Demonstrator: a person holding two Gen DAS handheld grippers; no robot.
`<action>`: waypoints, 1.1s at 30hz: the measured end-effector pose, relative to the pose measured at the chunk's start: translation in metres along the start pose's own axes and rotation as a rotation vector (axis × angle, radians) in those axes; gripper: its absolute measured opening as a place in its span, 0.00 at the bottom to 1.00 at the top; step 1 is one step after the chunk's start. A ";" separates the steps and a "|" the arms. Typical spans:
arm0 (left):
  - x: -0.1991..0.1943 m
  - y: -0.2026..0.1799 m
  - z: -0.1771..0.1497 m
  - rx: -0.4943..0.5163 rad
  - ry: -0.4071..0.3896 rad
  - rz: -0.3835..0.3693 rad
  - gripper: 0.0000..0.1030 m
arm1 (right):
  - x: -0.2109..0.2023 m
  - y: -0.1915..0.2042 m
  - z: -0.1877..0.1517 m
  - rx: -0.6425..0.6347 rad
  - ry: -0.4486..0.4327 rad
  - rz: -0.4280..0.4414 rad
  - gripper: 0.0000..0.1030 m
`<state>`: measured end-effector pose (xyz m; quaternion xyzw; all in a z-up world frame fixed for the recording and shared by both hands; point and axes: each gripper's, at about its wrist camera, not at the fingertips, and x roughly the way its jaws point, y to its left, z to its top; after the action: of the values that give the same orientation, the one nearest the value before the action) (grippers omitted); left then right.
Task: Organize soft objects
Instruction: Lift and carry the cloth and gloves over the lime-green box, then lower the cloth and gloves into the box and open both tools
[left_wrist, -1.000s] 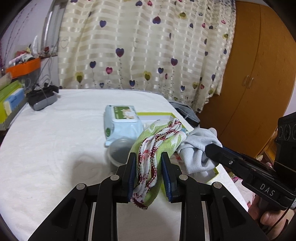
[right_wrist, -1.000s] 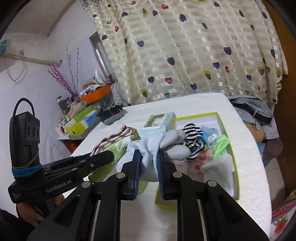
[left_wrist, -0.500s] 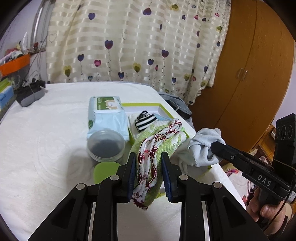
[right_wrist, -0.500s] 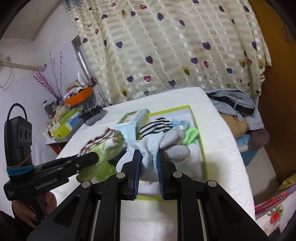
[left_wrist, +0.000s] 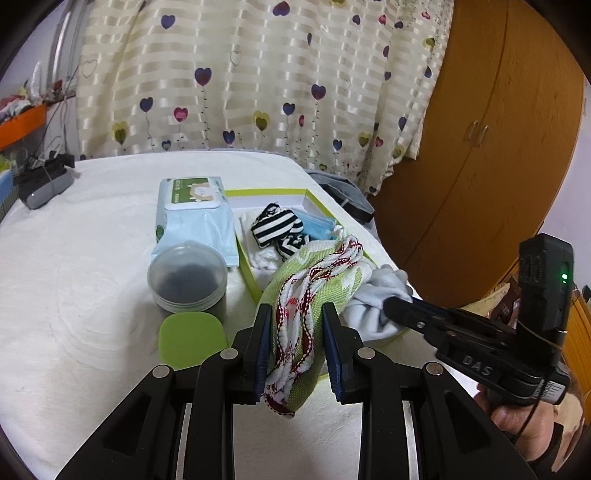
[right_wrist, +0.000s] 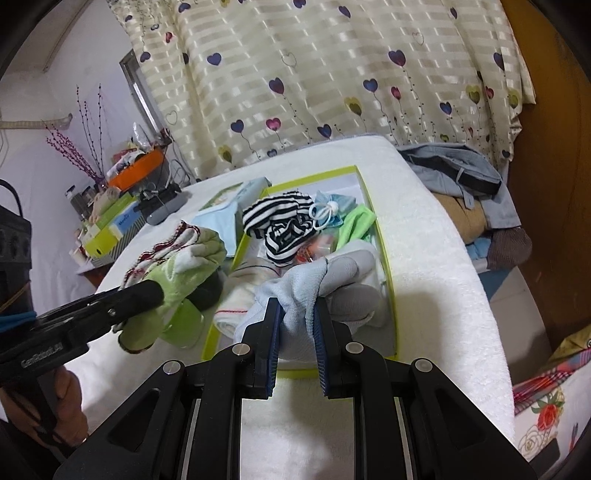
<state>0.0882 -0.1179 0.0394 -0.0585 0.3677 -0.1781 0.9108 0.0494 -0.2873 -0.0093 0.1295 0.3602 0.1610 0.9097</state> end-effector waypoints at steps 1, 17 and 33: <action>0.001 0.000 0.000 0.000 0.001 0.000 0.24 | 0.004 -0.001 0.001 0.001 0.004 0.000 0.17; 0.009 0.000 0.003 -0.006 0.002 0.003 0.24 | 0.041 -0.003 0.030 -0.025 0.011 0.016 0.17; 0.028 -0.016 0.004 0.004 0.025 -0.008 0.24 | 0.017 -0.015 0.028 -0.013 -0.020 0.011 0.37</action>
<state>0.1052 -0.1427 0.0284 -0.0559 0.3785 -0.1831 0.9056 0.0838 -0.2975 -0.0051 0.1273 0.3492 0.1669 0.9133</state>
